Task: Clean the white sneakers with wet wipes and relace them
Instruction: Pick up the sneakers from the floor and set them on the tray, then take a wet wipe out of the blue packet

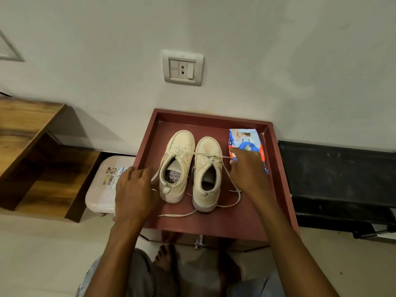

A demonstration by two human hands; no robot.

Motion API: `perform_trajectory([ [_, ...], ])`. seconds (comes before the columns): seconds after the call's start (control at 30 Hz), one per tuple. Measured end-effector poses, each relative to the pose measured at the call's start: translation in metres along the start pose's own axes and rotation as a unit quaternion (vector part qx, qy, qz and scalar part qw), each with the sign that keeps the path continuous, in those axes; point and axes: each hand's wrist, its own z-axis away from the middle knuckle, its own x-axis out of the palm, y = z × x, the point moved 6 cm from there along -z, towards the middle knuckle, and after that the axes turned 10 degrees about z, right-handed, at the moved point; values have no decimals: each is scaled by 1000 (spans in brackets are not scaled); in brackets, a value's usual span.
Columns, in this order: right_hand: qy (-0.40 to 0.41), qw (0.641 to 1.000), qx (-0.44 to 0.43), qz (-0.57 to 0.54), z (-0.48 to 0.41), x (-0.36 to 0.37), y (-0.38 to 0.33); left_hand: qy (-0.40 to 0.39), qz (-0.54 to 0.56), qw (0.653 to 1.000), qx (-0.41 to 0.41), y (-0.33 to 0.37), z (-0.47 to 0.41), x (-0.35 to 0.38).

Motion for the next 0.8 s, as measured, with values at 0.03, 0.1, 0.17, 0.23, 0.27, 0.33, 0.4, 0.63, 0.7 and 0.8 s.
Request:
perform_trajectory([
  [0.03,-30,999,-16,26,-8,5,-3,-25,-13,1000,3,1,1,3],
  [0.1,-81,993,-51,66,-18,15,-9,-61,-32,998,-5,2,4,7],
  [0.17,-122,982,-80,120,-22,22,-15,-91,-54,994,-6,4,6,10],
  [0.23,-137,972,-89,172,-23,25,-20,-104,-71,992,-5,6,6,10],
  [0.27,-127,971,-84,182,-24,23,-20,-101,-78,992,-8,7,6,9],
  [0.33,-77,987,-49,134,-23,12,-20,-82,-82,993,-19,9,6,6],
  [0.4,-29,1000,0,-8,-20,-7,-22,-54,-72,996,-19,9,6,4],
  [0.63,-94,904,-50,-413,0,-62,-121,-11,73,996,-45,8,1,-1],
  [0.7,-164,845,-59,-506,4,-66,-150,-10,99,994,-47,8,0,-1],
  [0.8,-234,771,-75,-588,5,-73,-176,-23,117,992,-31,8,1,0],
])
